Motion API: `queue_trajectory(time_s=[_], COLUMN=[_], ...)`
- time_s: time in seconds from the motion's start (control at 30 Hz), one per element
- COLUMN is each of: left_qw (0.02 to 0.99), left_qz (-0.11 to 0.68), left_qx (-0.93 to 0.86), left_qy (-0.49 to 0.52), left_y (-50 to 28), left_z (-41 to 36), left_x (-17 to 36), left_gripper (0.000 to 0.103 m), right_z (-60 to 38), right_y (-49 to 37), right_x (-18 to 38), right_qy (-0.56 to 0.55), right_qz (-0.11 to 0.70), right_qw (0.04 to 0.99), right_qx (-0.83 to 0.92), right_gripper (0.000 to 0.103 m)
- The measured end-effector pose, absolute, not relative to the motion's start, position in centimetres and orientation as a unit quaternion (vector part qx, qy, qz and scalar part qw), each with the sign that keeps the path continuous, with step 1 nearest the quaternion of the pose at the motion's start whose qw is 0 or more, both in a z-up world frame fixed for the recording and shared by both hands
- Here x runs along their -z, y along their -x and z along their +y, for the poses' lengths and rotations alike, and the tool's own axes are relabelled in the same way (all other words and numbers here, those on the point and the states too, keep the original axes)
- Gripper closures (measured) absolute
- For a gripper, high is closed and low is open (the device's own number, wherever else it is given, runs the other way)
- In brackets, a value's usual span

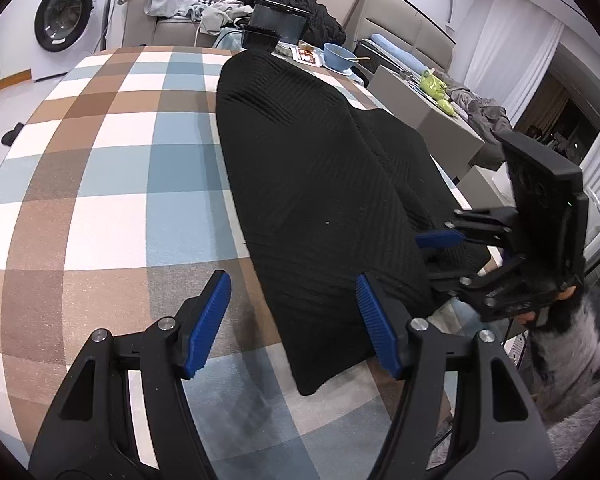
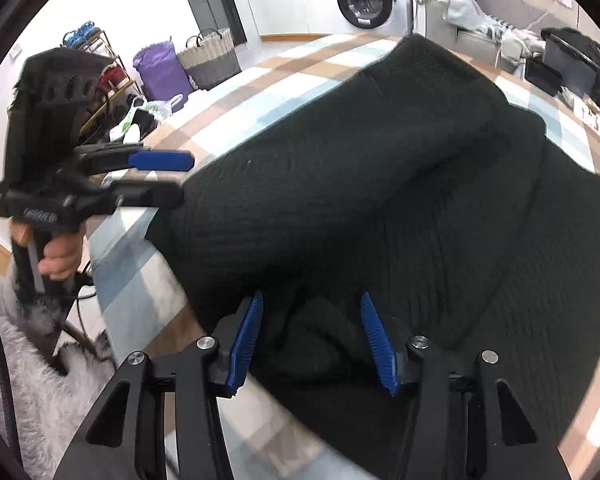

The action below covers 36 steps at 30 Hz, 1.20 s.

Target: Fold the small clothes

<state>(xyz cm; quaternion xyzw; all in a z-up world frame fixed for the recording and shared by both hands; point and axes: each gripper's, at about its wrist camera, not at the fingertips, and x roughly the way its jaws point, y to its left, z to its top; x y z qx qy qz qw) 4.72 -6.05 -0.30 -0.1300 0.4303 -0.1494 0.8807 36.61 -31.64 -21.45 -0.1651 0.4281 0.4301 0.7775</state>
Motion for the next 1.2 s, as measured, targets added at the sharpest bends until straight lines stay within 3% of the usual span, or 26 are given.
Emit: queue_trajectory(time_s=[0.07,0.17,0.2,0.33,0.57,0.77,0.93,1.03,1.13,1.2], left_qw=[0.883,0.881,0.881,0.884,0.883,0.883,0.885,0.879,0.871,0.867], left_qz=[0.427,0.428,0.429,0.428,0.432,0.432,0.434,0.445,0.459,0.466], left_qx=[0.147,0.149,0.149,0.141,0.129,0.131,0.141,0.153,0.159,0.158], left_qy=[0.126,0.131,0.131,0.124,0.132,0.132,0.093,0.078,0.075,0.077], left_y=[-4.6,-4.6,-4.6,-4.5,-4.7,-4.5,-4.1,-4.0,-4.2,-4.3], left_z=[-6.1,-6.0,-6.0,-6.0,-5.0,-5.2,-6.4,-6.9,-7.0,-6.8], left_x=[0.1,0.1,0.2,0.1,0.5,0.4,0.2,0.6,1.4,1.7], left_gripper=[0.041,0.041,0.041,0.041,0.04,0.04,0.04,0.037,0.037,0.037], right_z=[-32.4,-33.6,-34.3,-39.6,-41.1,-40.9,-36.8,-36.6,-36.5,-36.4], right_y=[-37.1,-36.6,-36.4,-34.7,-33.2,-35.2,-34.7,-33.9,-33.8,-33.9], right_x=[21.6,21.3,21.1,20.1,21.7,19.3,20.7,21.1,21.6,22.0], right_qy=[0.133,0.097,0.069,-0.07,-0.023,-0.059,0.01,0.044,0.064,0.093], right_qz=[0.426,0.416,0.406,0.349,0.413,0.394,0.431,0.418,0.407,0.406], right_qw=[0.78,0.788,0.797,0.83,0.846,0.851,0.802,0.801,0.801,0.809], right_qx=[-0.438,-0.444,-0.442,-0.429,-0.338,-0.342,-0.414,-0.426,-0.435,-0.415], right_gripper=[0.08,0.099,0.101,0.101,0.099,0.068,0.06,0.045,0.045,0.062])
